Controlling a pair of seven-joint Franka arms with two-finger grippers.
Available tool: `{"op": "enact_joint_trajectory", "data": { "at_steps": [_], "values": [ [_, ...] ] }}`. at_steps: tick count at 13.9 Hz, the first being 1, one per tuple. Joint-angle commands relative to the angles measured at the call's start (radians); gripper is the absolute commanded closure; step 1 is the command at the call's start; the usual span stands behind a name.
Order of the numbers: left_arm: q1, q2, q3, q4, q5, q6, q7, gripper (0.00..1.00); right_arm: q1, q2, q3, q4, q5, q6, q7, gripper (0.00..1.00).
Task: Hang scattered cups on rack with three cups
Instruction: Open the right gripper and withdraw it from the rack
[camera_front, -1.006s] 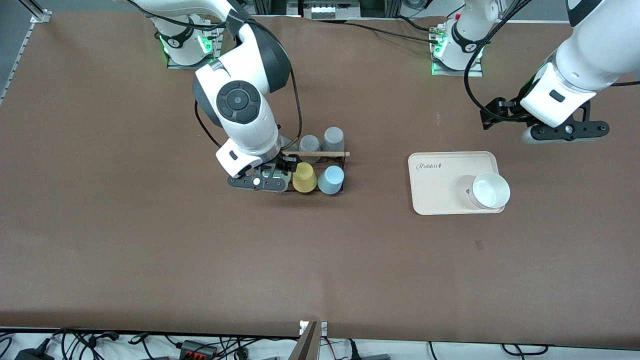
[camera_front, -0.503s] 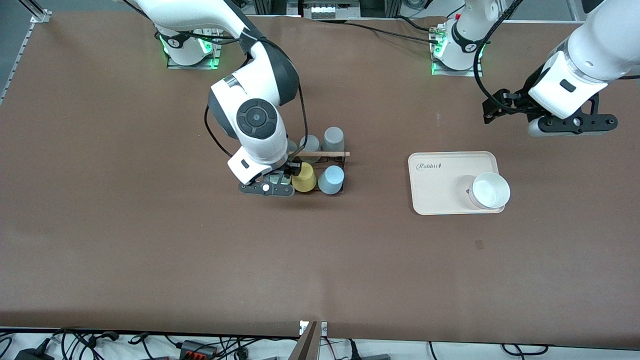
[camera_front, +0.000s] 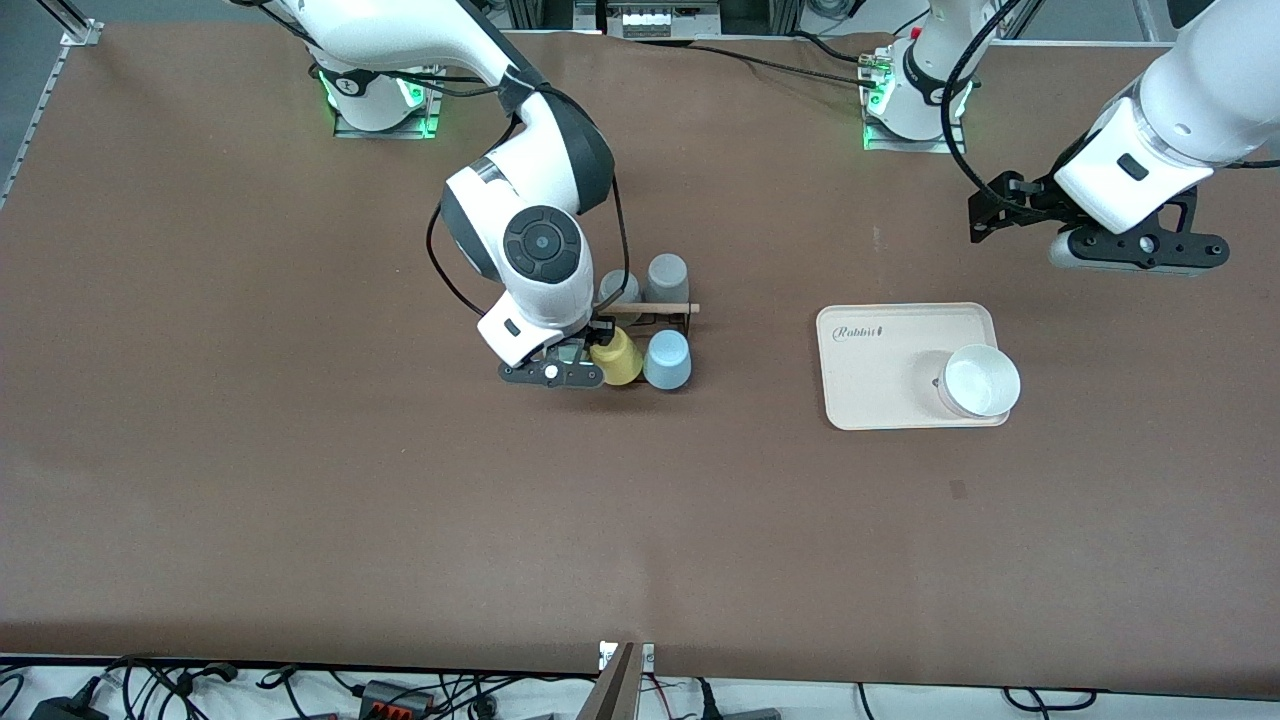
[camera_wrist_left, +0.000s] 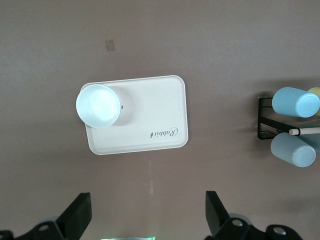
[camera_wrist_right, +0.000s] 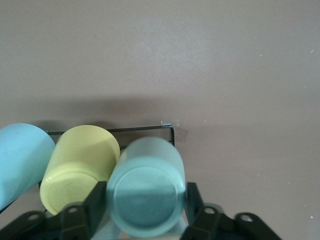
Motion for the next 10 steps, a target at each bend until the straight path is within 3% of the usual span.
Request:
{"op": "enact_joint_trajectory", "data": {
  "at_steps": [1, 4, 10],
  "values": [
    [0.011, -0.010, 0.000, 0.007, -0.013, -0.027, 0.029, 0.00, -0.043, -0.020, 0.010, 0.006, 0.001, -0.013, -0.021, 0.00],
    [0.011, -0.010, 0.000, 0.007, -0.013, -0.043, 0.039, 0.00, -0.063, -0.055, -0.005, 0.026, -0.005, -0.016, -0.035, 0.00],
    [0.040, -0.007, 0.002, 0.005, -0.023, -0.040, 0.033, 0.00, -0.264, -0.198, 0.001, 0.032, -0.001, -0.150, -0.070, 0.00]
  ]
}}
